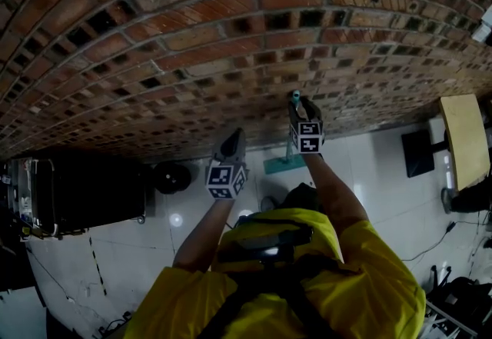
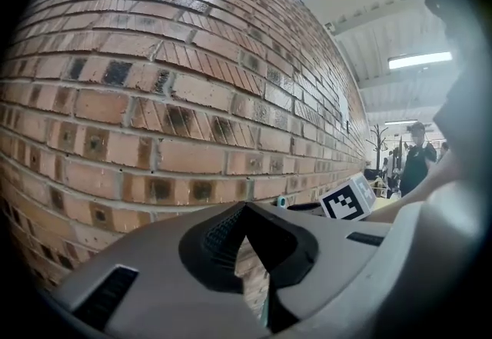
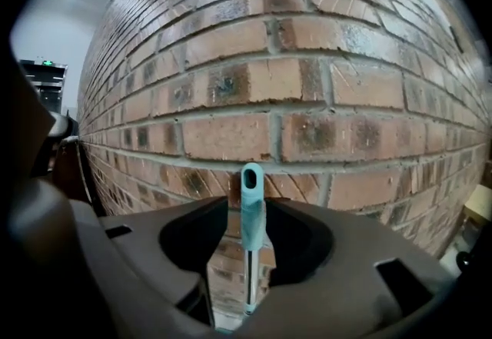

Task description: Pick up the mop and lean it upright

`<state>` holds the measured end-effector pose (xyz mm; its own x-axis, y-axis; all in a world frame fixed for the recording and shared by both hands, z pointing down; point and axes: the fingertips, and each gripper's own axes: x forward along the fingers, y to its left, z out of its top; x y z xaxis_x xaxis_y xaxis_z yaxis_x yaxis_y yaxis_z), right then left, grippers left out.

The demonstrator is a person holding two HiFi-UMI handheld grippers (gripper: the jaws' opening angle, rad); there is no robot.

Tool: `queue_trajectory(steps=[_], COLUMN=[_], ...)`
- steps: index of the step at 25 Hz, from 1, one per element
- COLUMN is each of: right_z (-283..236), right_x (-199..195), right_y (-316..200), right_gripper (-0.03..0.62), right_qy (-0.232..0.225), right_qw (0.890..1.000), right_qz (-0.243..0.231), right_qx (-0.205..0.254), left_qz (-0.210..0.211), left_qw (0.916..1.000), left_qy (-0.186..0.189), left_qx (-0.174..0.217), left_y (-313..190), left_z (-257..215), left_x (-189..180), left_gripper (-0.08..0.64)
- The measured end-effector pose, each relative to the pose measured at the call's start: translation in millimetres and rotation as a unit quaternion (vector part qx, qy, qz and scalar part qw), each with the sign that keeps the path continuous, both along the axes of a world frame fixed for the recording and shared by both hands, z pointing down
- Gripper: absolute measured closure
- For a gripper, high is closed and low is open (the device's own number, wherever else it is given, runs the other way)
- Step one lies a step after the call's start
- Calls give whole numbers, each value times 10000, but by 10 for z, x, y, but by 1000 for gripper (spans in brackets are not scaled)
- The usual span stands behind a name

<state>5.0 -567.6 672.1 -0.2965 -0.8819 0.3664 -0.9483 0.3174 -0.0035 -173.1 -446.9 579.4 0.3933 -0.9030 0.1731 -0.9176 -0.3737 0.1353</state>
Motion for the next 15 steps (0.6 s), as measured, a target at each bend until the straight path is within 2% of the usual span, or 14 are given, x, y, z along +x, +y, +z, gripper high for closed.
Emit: queue_trajectory(steps=[3, 8, 11, 13, 15], right_z=[-275, -1123, -1520, -1723, -1826], right_x=[-16, -1, 136, 259, 365], right_y=[246, 806, 1012, 1116, 1219], right_gripper=[430, 431, 464, 541, 560], right_qy=[-135, -568, -731, -922, -992], right_qw=[9995, 9927, 9882, 9852, 9840], right_qz=[-144, -380, -317, -187, -57], right_qx=[242, 995, 1307, 1436, 1479], left_qz=[-12, -49, -63, -67, -77], left_qw=[10000, 10000, 9999, 9998, 9997], left_qy=[13, 43, 75, 95, 111], left_qx=[17, 74, 137, 172, 187], left_y=[8, 4, 18, 34, 65], left_z=[-14, -79, -160, -209, -241], left_x=[-16, -54, -68, -70, -70], left_gripper=[555, 555, 555, 555, 555])
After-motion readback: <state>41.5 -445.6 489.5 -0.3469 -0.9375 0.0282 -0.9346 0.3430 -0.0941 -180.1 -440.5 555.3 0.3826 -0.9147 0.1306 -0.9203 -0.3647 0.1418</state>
